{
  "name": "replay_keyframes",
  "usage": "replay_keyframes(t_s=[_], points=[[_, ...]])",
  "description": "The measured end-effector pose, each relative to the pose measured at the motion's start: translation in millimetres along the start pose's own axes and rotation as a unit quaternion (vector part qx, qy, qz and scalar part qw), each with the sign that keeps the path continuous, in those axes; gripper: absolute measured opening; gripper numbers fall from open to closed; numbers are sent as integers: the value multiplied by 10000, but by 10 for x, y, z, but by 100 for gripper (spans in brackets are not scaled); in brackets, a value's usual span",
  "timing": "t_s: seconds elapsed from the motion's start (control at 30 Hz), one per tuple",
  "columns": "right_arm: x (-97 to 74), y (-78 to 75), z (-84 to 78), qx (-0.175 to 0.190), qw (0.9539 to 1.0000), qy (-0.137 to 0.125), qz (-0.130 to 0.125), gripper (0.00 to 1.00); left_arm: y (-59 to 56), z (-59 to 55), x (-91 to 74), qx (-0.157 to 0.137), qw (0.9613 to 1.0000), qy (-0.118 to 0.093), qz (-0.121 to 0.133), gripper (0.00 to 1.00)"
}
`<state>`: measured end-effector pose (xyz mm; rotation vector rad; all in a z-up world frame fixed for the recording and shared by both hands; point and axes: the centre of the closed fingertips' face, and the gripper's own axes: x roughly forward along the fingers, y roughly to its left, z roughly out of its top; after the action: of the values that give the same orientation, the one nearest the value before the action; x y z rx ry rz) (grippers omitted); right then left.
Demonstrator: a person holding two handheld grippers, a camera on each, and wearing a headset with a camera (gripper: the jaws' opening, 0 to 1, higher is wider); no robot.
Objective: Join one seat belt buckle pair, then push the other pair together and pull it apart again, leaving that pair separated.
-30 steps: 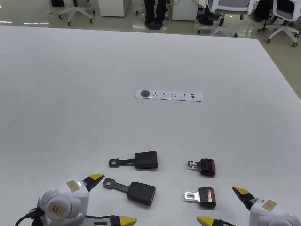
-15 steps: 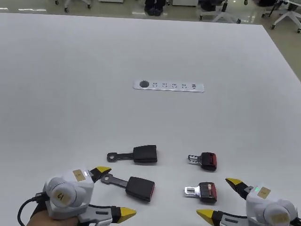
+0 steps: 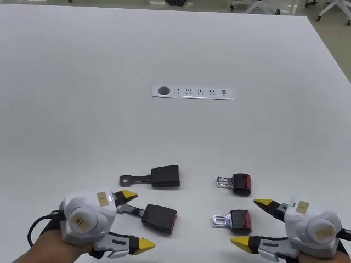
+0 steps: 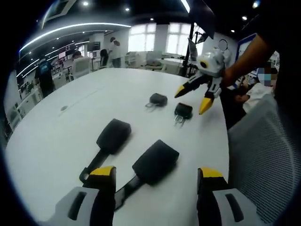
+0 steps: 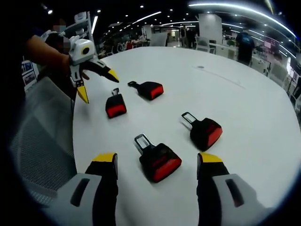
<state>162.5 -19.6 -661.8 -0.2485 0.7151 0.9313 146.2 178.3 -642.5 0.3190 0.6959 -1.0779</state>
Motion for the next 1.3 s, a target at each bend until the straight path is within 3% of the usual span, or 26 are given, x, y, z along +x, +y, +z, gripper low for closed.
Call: replay_keyframes(t_s=[0.07,0.43,0.53,0.83,1.1,1.2,1.3], points=[[19,23,10,60,9998,-1,176,68,-4,-6,26,181,9997,84,-101,69],[110,-21,-43,-325,9968,360,635,66,103,-82,171,773,9947,432,-529,60],[129,-24,-45,-368,9950,467,798,63,166,-120,241,946,9924,529,-586,57],[175,-13,-91,-663,9899,683,1052,60,165,-282,398,1332,9821,932,-950,53],[208,12,-168,-1076,9803,1009,1313,54,244,-278,428,1308,9842,877,-812,43],[225,24,-155,-1226,9772,1021,1397,50,209,-279,419,1309,9839,892,-833,38],[210,26,-165,-1348,9744,1116,1410,48,190,-277,412,1212,9862,846,-746,37]])
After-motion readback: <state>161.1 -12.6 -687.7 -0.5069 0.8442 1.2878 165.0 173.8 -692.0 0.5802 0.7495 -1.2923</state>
